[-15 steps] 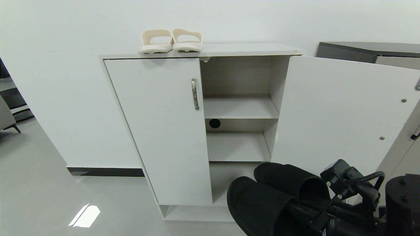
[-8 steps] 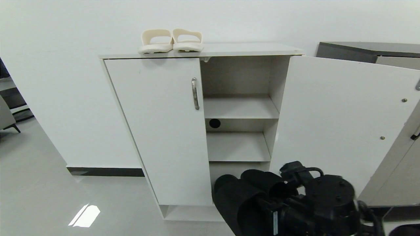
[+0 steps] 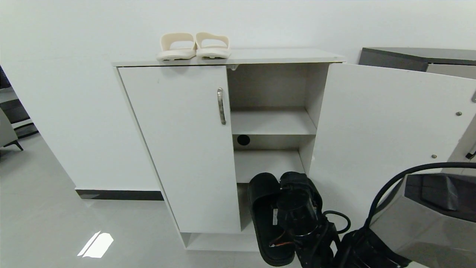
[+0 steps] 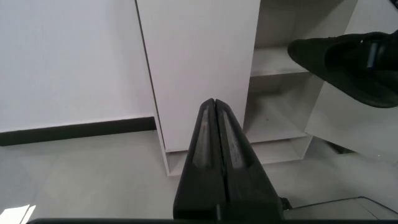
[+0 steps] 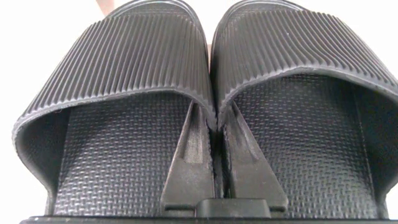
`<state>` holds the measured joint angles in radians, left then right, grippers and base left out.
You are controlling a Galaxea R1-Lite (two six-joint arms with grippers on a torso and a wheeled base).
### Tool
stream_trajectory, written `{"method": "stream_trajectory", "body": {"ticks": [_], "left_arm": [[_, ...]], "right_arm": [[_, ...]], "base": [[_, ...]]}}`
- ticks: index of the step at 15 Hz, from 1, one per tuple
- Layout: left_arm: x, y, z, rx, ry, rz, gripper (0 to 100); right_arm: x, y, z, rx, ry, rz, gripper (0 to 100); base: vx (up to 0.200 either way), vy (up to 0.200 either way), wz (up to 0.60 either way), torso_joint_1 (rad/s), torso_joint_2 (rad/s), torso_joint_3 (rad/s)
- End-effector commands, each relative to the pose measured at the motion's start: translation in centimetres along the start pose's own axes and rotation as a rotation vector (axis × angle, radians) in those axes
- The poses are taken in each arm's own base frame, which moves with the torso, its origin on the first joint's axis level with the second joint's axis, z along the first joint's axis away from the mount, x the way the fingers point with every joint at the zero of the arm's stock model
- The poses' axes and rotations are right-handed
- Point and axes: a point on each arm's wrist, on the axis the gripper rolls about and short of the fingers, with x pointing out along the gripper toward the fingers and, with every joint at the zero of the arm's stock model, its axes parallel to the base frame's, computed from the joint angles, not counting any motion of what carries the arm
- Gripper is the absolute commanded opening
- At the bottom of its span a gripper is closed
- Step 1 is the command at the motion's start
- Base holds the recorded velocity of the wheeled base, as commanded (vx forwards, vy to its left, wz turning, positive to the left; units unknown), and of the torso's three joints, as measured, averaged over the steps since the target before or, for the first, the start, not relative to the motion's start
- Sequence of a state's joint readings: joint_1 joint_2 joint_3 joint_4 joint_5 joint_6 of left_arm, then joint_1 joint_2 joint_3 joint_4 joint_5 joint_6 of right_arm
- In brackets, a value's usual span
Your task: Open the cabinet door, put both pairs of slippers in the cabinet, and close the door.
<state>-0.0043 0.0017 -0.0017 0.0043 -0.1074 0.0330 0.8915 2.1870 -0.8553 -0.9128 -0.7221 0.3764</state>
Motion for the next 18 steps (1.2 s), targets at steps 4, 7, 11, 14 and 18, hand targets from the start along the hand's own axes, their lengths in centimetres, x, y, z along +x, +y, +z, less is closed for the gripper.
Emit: {"method": "stream_trajectory", "body": {"ticks": [4, 7, 11, 14, 18], "left_arm": [[0.0, 0.0, 0.0, -0.001, 0.003, 0.000, 0], [0.0, 0.0, 0.0, -0.003, 0.003, 0.001, 0], [0.0, 0.0, 0.0, -0.003, 0.003, 0.001, 0], [0.0, 0.0, 0.0, -0.003, 0.003, 0.001, 0], [0.0, 0.0, 0.0, -0.003, 0.003, 0.001, 0]], "right_arm": [[1.6, 0.2, -0.7, -0.013, 0.001, -0.024, 0], [2.2, 0.7, -0.4, -0.027, -0.015, -0.021, 0], [3.2, 1.3, -0.2, -0.027, -0.033, -0.024, 0], [3.8, 1.8, 0.7, -0.015, -0.063, -0.023, 0], [4.6, 2.3, 1.9, 0.023, -0.105, -0.023, 0]], "base": [[0.000, 0.000, 0.00, 0.000, 0.00, 0.000], [0.000, 0.000, 0.00, 0.000, 0.00, 0.000], [0.000, 0.000, 0.00, 0.004, 0.00, -0.144], [0.000, 0.000, 0.00, 0.004, 0.00, -0.198], [0.000, 0.000, 0.00, 0.006, 0.00, -0.194]]}}
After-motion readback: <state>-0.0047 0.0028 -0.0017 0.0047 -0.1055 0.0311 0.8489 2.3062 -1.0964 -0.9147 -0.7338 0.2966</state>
